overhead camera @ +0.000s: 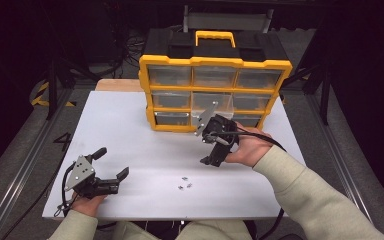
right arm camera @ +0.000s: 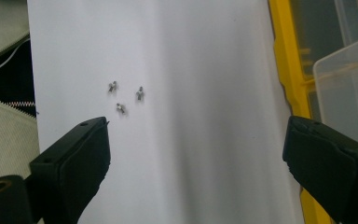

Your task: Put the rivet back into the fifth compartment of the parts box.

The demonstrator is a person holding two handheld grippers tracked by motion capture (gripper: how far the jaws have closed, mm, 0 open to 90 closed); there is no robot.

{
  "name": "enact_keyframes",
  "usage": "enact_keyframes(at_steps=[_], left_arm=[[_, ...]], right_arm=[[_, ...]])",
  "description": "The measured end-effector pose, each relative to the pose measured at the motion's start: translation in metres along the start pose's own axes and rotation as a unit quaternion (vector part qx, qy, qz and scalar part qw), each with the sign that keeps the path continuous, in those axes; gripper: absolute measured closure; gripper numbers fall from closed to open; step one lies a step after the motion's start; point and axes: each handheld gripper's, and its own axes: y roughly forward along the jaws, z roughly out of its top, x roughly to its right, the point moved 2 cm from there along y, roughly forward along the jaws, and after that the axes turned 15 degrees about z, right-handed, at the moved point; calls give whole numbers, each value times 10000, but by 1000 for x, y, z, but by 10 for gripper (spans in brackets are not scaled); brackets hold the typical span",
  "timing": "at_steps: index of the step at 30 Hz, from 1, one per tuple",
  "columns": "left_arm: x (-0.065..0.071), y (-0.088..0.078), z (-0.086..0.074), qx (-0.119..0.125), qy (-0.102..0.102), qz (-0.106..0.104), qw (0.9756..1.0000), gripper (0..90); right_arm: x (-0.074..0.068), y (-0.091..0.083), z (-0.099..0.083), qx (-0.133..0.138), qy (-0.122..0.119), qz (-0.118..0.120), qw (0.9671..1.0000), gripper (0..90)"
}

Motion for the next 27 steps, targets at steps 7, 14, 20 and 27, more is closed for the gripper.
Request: enact_keyframes(at_steps=[7, 14, 20, 27], left_arm=[[0, 0, 0, 4, -12, -3, 10000, 21], [0, -2, 0, -1, 3, 15, 10000, 21], [-1, -2, 0, -2, -1, 5, 10000, 21], [-1, -2, 0, -5, -21, 5, 10000, 21]], right_arm=[[0, 7, 10, -59, -87, -53, 9999, 104], [3, 21, 18, -226, -110, 40, 9997, 119], [5, 34, 25, -275, -152, 72, 9995, 131], [6, 53, 28, -431, -175, 119, 9988, 158]])
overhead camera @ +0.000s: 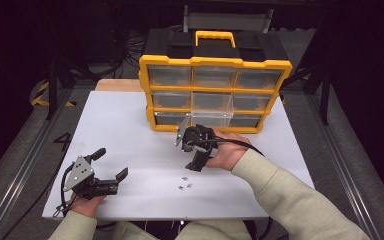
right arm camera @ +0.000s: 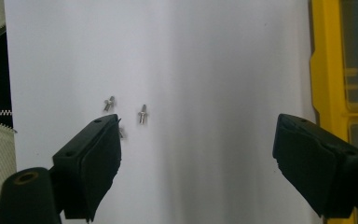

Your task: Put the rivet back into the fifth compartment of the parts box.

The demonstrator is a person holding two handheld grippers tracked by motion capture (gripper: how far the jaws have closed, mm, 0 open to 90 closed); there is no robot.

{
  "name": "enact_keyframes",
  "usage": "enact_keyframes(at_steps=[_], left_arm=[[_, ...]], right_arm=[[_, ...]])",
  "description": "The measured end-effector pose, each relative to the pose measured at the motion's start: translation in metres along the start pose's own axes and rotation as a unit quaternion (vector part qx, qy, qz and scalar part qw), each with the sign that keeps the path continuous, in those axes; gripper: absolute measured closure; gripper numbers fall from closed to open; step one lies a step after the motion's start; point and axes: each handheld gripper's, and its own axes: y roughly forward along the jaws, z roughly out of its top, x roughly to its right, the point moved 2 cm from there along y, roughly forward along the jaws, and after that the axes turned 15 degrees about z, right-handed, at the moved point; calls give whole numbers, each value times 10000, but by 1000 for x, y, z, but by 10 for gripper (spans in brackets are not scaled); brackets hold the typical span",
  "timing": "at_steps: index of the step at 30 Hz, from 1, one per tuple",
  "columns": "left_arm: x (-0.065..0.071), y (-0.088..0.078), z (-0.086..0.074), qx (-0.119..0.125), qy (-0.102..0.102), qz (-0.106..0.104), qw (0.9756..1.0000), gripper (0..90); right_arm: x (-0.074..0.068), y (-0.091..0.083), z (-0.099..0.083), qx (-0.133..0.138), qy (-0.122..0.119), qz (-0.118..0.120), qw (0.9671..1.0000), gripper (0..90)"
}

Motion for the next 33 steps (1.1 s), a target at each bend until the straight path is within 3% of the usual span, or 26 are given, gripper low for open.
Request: enact_keyframes(at_steps=[16, 22, 27, 33], left_arm=[[0, 0, 0, 1, -7, -11, 10000, 21], [0, 0, 0, 9, -12, -11, 10000, 22], [0, 0, 0, 3, -9, -10, 10000, 21], [0, 0, 0, -16, 3, -15, 10000, 21]], right_arm=[[4, 43, 2, -311, 92, 187, 9993, 166], [2, 56, 2, -298, 76, 287, 9991, 193], [3, 66, 1, -316, 15, 352, 9989, 239], [3, 77, -1, -290, 129, 503, 9982, 352]])
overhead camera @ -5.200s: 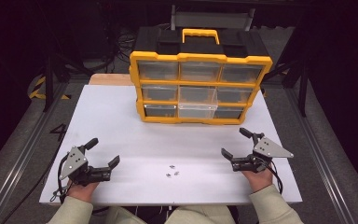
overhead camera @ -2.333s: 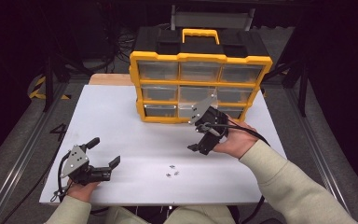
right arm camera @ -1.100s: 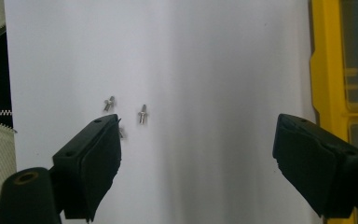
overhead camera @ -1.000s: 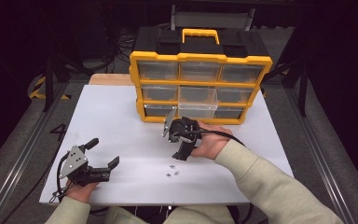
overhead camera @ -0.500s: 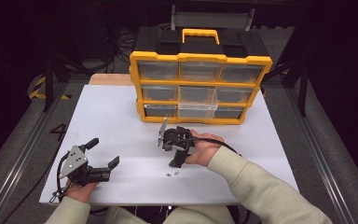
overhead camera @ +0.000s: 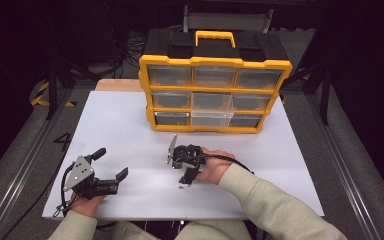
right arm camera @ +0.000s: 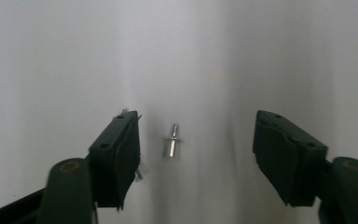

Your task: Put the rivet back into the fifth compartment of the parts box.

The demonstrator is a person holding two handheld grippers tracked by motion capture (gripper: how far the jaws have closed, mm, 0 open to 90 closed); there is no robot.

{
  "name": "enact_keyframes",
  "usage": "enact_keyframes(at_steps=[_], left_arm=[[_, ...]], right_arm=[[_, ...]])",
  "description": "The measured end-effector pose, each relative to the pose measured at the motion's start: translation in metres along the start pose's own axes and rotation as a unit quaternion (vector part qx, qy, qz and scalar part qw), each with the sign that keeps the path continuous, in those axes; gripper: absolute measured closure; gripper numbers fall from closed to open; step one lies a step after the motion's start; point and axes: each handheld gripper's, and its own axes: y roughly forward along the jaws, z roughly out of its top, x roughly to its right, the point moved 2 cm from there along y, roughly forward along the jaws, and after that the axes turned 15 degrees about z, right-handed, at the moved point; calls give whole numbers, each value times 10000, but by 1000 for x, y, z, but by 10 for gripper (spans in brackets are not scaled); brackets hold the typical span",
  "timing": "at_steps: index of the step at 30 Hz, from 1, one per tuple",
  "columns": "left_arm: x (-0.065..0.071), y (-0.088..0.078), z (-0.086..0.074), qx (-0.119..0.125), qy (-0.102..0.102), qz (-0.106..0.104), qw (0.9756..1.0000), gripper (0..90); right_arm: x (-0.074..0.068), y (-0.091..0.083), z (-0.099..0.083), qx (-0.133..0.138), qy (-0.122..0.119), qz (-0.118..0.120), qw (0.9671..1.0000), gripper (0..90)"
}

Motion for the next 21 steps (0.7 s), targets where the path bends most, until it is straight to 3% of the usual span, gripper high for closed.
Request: enact_keyframes(at_steps=[7, 16, 21], left_arm=[[0, 0, 0, 23, -17, 3, 10000, 21], [0, 0, 0, 26, -21, 1, 10000, 21], [0, 0, 0, 4, -14, 1, 10000, 21]], right_arm=[[3, 7, -2, -51, 86, 58, 9999, 483], [-2, 9, 0, -150, 53, 151, 9998, 807], [-3, 9, 1, -159, 68, 140, 9998, 826]])
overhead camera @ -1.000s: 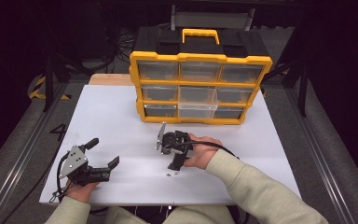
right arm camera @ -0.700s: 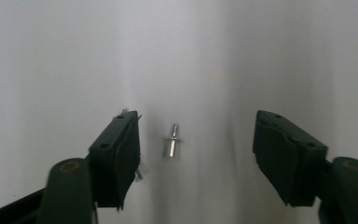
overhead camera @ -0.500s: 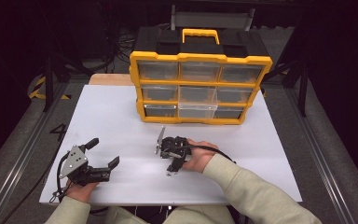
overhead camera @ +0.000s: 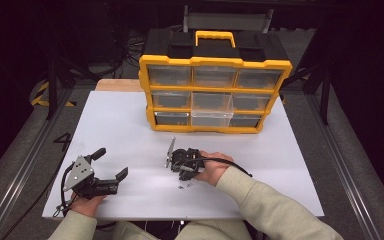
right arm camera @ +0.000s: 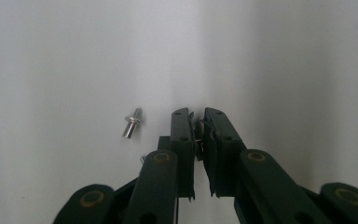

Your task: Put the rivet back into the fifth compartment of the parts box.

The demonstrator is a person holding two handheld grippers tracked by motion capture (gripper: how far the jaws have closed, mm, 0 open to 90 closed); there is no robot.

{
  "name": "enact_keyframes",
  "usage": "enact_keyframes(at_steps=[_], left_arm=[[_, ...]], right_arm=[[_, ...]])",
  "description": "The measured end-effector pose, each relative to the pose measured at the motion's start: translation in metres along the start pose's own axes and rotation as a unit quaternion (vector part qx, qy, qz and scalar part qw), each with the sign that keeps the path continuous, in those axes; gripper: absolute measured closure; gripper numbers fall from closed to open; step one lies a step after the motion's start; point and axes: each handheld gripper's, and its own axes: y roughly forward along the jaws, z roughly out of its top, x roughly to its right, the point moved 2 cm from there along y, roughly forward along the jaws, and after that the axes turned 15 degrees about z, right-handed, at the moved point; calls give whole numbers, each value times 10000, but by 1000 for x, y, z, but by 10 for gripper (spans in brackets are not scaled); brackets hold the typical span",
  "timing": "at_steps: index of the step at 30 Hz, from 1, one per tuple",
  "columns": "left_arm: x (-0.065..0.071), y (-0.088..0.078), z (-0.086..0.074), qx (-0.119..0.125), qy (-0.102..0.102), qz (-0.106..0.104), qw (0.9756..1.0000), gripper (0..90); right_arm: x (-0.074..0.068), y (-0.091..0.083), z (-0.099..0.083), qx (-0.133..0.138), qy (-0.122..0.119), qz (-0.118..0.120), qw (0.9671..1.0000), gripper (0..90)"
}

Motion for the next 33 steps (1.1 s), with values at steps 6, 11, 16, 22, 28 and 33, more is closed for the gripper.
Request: enact_keyframes(at_steps=[6, 11, 16, 22, 28, 33], left_arm=[[0, 0, 0, -9, 3, -2, 10000, 21], [0, 1, 0, -13, 2, -2, 10000, 21], [0, 1, 0, -18, 1, -5, 10000, 21], [0, 1, 0, -19, 4, 1, 10000, 21], [0, 1, 0, -49, 15, 2, 10000, 21], [0, 1, -1, -54, 28, 1, 10000, 21]], right_arm=[[-3, -15, 0, 184, -24, 11, 9998, 828], [-8, -31, 1, 276, 33, -28, 9996, 828], [-13, -57, 3, 378, -65, -168, 9991, 828], [-17, -84, 4, 424, -78, -280, 9987, 828], [-21, -107, 5, 479, -52, -394, 9981, 829], [-23, -129, 7, 534, -35, -487, 9974, 828]])
